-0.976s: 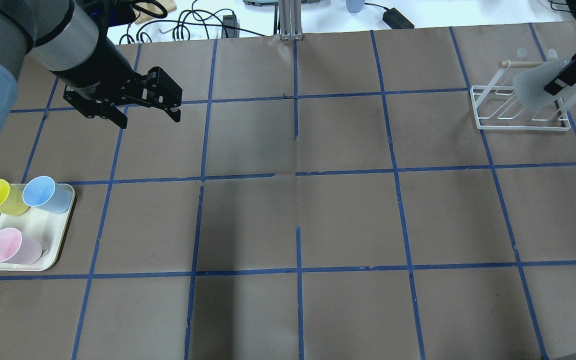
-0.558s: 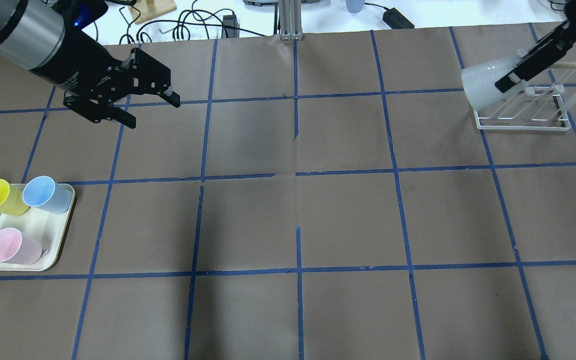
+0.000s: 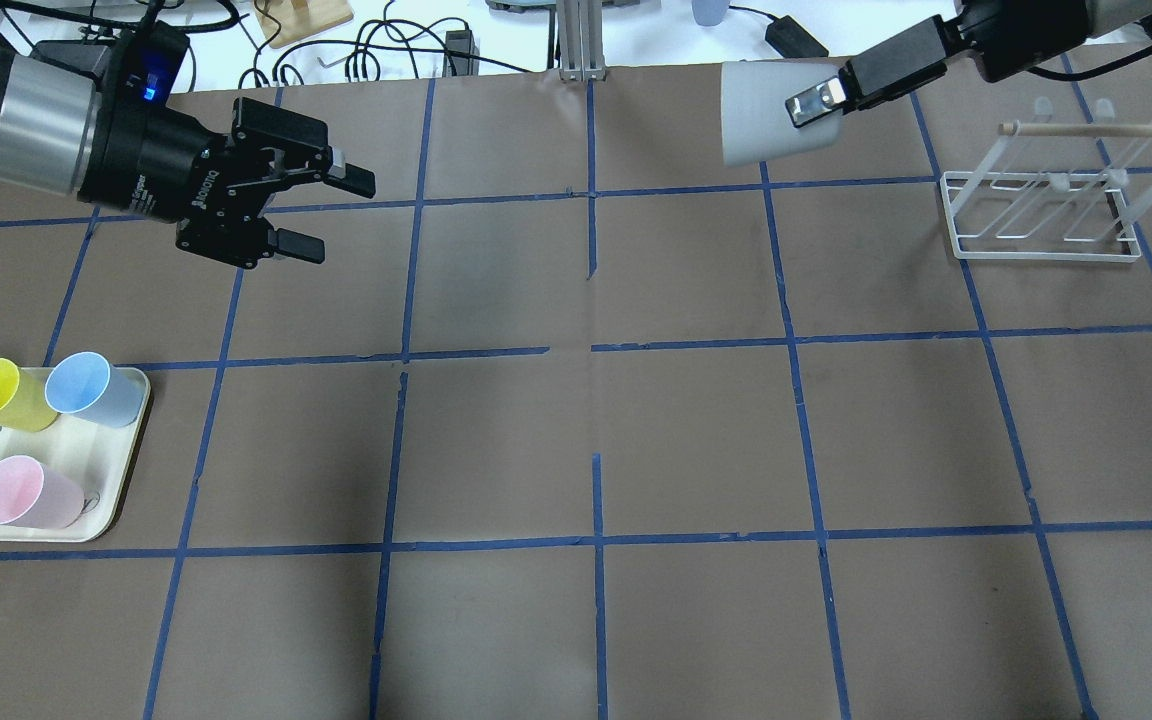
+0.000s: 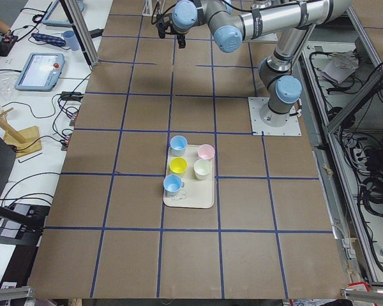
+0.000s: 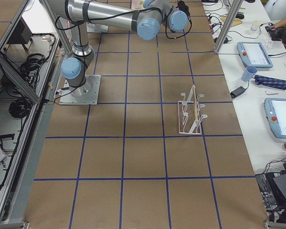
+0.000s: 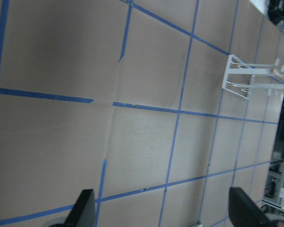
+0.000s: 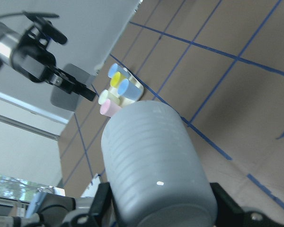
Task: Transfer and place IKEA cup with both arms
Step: 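Lift the white cup off the rack with the right gripper while the left gripper rises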
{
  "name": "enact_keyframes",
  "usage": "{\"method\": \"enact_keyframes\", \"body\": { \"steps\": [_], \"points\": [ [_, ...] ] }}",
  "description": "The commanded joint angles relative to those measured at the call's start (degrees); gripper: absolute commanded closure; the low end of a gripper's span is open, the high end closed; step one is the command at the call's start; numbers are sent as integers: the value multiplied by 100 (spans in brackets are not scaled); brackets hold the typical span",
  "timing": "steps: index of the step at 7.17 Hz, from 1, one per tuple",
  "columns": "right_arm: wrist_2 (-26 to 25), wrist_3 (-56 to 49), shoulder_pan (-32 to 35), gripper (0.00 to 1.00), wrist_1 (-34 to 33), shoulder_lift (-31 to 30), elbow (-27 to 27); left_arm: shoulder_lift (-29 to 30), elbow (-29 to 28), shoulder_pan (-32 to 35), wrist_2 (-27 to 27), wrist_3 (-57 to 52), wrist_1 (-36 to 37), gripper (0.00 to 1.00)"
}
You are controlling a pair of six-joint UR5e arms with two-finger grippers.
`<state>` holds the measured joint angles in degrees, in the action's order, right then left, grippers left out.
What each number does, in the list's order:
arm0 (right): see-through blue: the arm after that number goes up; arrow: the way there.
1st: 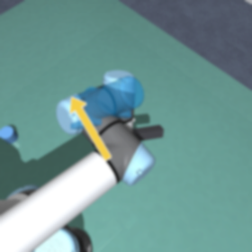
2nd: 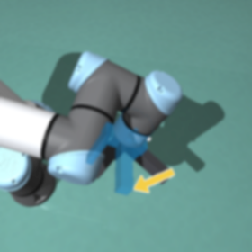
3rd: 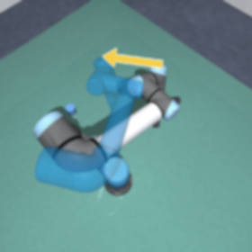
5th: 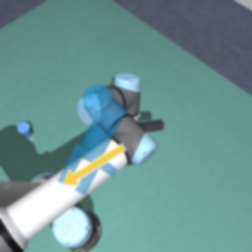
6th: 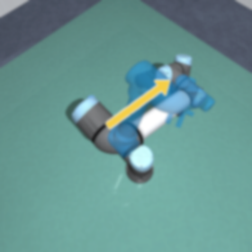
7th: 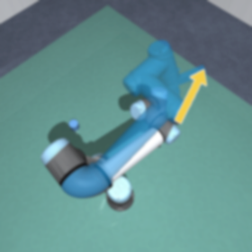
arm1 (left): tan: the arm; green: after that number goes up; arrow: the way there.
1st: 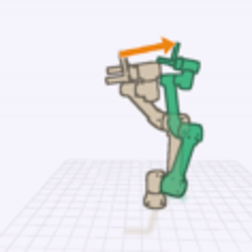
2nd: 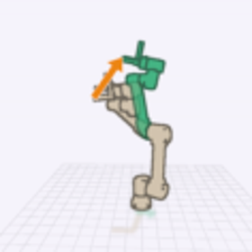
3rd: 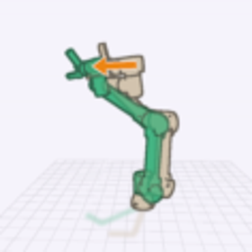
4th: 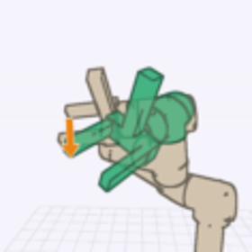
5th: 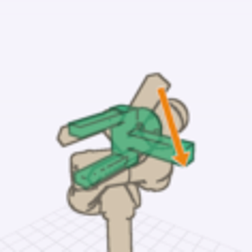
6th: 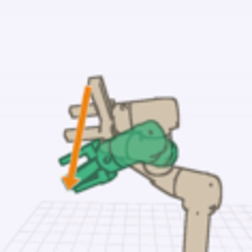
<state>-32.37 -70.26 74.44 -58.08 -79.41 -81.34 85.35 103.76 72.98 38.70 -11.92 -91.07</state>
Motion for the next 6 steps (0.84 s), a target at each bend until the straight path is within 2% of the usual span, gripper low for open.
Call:
{"method": "enact_keyframes", "body": {
  "steps": [1,2,3,4,6],
  "points": [
    [859,-6,157,92,516,74,-310,-89,626,-108,-1343,-250,11,0],
    [1272,-5,341,92,517,153,-573,-80,723,-47,-1809,-215,11,0],
    [1459,-5,387,92,517,171,-689,-28,742,101,-2205,-188,11,0],
    [1487,-5,430,92,517,163,-725,25,733,294,-2270,-188,89,0],
    [1592,38,536,92,543,232,-734,157,672,410,-2769,-171,273,0]
  ]
}}
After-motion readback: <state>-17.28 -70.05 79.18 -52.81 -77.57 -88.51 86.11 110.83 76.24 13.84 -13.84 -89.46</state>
